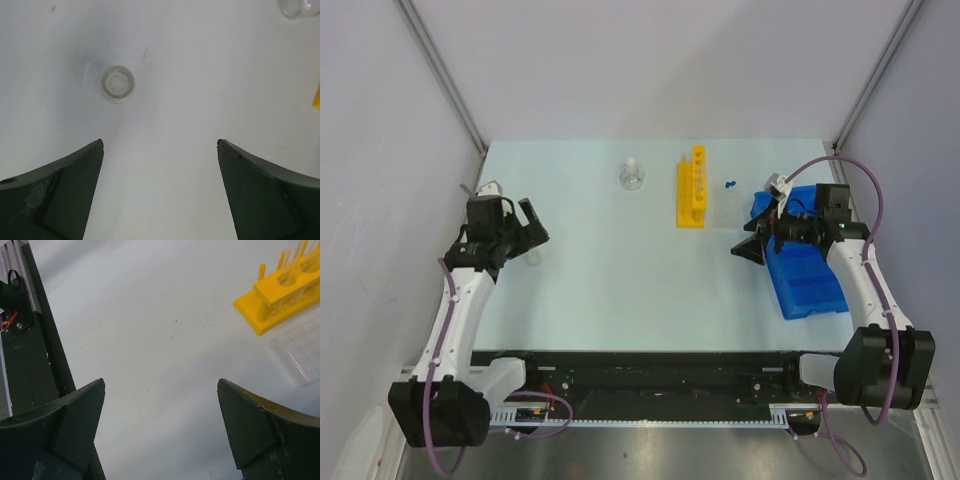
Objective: Organize the chemistry lab equipment
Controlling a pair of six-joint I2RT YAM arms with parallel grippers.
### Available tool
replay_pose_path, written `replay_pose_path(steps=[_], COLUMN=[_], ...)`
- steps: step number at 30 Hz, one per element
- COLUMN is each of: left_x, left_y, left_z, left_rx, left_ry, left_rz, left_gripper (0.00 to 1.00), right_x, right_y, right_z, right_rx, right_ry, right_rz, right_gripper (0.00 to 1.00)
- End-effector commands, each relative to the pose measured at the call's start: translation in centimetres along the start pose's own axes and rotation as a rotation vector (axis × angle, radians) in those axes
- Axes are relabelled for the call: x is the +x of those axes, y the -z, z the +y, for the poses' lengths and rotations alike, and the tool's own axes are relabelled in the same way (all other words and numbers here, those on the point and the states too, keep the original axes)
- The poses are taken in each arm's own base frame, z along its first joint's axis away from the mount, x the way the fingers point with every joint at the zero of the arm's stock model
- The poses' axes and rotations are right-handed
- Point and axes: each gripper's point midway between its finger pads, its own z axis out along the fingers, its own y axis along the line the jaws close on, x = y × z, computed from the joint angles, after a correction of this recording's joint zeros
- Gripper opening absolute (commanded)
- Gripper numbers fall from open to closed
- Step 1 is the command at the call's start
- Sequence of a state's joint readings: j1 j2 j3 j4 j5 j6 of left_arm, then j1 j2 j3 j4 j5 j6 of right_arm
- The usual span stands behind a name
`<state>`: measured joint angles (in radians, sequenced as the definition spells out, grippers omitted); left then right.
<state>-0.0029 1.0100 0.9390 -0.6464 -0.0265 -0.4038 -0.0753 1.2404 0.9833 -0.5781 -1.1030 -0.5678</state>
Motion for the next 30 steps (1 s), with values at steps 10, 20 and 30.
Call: replay_pose_path(steps=[10, 20, 30], left_x=[0.7, 2.5, 3.3], left_y=[-6.2, -11.7, -13.3], left_z=[4.9, 6.7, 6.9], left_rx=[-0.202, -0.267, -0.268], left_ry=[0.065, 0.021, 0.023], left_rz=[0.152, 0.297, 0.343], left_gripper=[1.0, 1.0, 0.77], right_x=[-0.7, -0.9, -0.7], right_y=[-0.1, 0.0, -0.1], right_z=[0.9, 1.1, 1.0], right_rx=[-0.012, -0.016, -0.017], right_ry=[0.066, 0.071, 0.066], right_rz=[-0.008, -0.012, -0.008], right_gripper=[1.0, 1.0, 1.0])
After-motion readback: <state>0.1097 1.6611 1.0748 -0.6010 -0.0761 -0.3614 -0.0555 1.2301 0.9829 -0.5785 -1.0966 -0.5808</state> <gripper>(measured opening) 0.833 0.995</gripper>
